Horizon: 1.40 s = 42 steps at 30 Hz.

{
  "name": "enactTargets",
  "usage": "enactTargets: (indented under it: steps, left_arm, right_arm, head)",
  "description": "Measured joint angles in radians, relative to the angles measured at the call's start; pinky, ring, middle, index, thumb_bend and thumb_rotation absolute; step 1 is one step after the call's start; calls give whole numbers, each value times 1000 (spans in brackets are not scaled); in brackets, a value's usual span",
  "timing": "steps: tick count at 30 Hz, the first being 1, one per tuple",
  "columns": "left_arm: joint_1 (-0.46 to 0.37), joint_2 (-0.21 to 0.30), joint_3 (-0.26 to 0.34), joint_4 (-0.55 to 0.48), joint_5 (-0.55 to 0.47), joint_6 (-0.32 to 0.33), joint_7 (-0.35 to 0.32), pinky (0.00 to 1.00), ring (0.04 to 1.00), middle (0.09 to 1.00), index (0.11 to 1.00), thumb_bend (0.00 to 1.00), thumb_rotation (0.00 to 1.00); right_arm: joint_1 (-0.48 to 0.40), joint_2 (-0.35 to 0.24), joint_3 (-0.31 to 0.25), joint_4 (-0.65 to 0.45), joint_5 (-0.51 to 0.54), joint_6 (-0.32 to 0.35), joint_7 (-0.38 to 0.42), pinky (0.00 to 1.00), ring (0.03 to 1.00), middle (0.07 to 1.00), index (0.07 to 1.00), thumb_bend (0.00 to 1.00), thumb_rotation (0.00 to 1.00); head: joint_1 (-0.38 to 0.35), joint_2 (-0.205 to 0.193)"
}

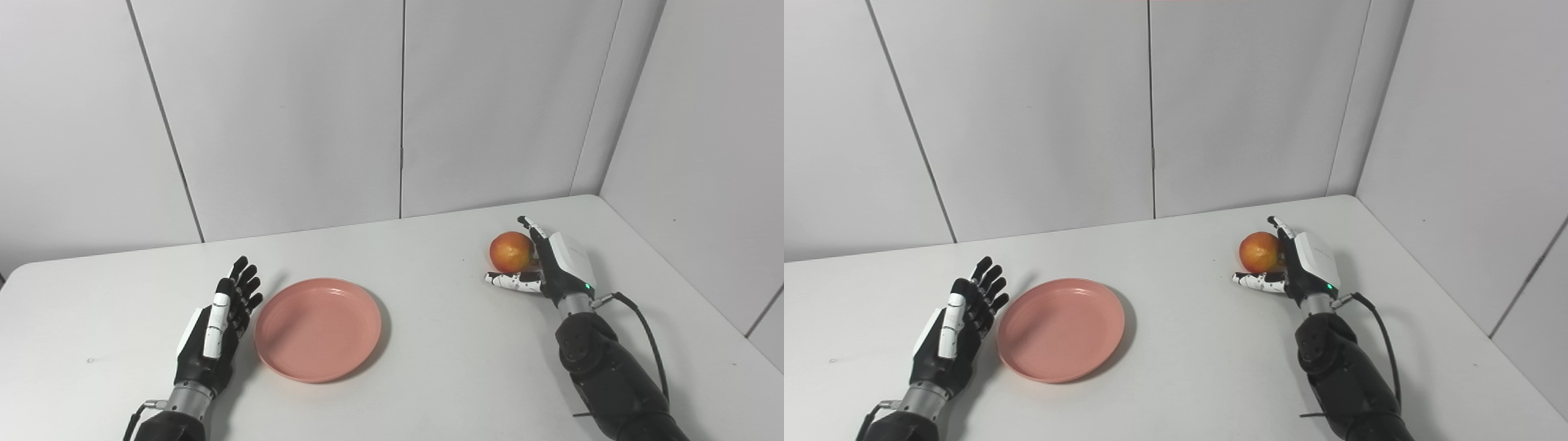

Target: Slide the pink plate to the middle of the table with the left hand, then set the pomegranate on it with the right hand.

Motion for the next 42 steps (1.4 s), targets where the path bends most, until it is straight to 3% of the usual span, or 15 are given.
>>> enactTargets:
  steps: [4, 7, 11, 12, 13, 15, 21, 32, 42]
  left_arm:
    - [0, 0, 0, -2, 0, 7, 0, 976, 998, 1000, 1000, 667, 1000]
    - [1, 0, 0, -3, 0, 10, 0, 978, 999, 1000, 1000, 656, 1000]
    - [1, 0, 0, -5, 3, 16, 0, 976, 998, 1000, 1000, 657, 1000]
    - [3, 0, 0, -7, 7, 18, 0, 976, 998, 1000, 1000, 656, 1000]
    - [4, -1, -1, -9, 9, 18, 0, 977, 998, 1000, 1000, 654, 1000]
    - [5, -1, 0, -11, 13, 19, 0, 980, 1000, 1000, 1000, 655, 1000]
    - [5, -2, 0, -10, 14, 19, 0, 981, 1000, 1000, 1000, 656, 1000]
    - [5, -12, -1, -11, 29, 19, 12, 971, 991, 1000, 1000, 639, 1000]
    - [14, -43, -12, -29, 61, 23, 44, 959, 986, 999, 1000, 633, 1000]
  right_arm:
    - [-2, 0, 4, 8, 8, -2, -12, 669, 762, 807, 810, 915, 242]
    - [-2, 1, 3, 8, 18, -15, -41, 531, 629, 697, 720, 822, 113]
    - [-4, 6, -3, 30, 33, -82, -118, 441, 538, 623, 660, 764, 19]
    - [-5, 10, -7, 41, 36, -98, -133, 407, 497, 525, 583, 623, 7]
    - [-6, 13, -8, 47, 38, -104, -149, 389, 471, 488, 558, 574, 3]
    - [-6, 19, -9, 53, 37, -123, -183, 383, 413, 485, 547, 522, 0]
    - [-8, 28, -6, 77, 21, -166, -282, 350, 394, 482, 547, 511, 0]
    - [-10, 28, -4, 73, 24, -222, -326, 353, 402, 490, 542, 513, 0]
    - [15, 62, 3, -137, 31, -250, -310, 363, 406, 486, 541, 514, 0]
  head:
    - [0, 0]
    - [0, 2]
    - [2, 3]
    - [2, 3]
    - [2, 3]
    - [2, 3]
    - [6, 5]
    - [54, 0]
    - [101, -2]
